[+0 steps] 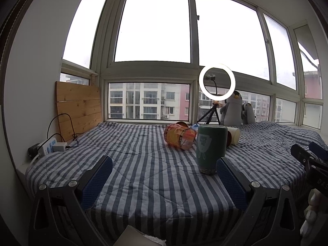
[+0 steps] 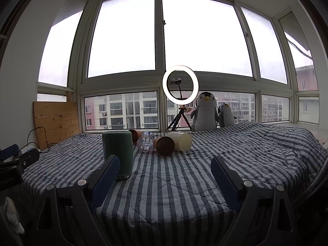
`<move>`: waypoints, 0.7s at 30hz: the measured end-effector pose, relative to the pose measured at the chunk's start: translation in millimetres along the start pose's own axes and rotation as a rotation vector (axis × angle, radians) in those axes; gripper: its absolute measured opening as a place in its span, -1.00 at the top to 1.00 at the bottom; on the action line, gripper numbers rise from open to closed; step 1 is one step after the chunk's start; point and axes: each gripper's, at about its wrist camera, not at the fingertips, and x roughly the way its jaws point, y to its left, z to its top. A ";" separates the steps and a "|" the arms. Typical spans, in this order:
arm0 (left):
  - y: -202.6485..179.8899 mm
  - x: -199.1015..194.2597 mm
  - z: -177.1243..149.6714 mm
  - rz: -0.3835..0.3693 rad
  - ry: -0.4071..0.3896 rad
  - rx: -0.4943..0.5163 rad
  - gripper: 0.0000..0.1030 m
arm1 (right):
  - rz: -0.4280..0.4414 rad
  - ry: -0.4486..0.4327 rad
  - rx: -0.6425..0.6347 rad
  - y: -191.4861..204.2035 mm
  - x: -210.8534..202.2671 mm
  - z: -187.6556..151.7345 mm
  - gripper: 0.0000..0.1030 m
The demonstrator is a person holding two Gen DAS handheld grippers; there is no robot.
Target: Flip cup upside down
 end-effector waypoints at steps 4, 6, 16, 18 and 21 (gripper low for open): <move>-0.4 0.7 -0.3 0.001 0.001 -0.002 -0.99 | 0.000 -0.001 -0.001 -0.1 0.4 0.0 -0.71; -0.4 0.7 -0.4 0.000 0.001 -0.001 -0.99 | 0.000 -0.001 -0.001 0.0 0.3 -0.3 -0.71; -0.5 3.2 -1.4 -0.003 0.007 -0.001 -0.99 | 0.007 0.005 -0.002 3.0 3.2 0.6 -0.71; 0.0 5.4 -1.6 -0.004 0.011 -0.002 -0.99 | 0.007 0.006 -0.002 4.0 4.5 0.1 -0.71; -0.6 7.6 -1.9 -0.003 0.013 0.000 -0.99 | 0.007 0.008 -0.001 3.9 5.7 -0.7 -0.71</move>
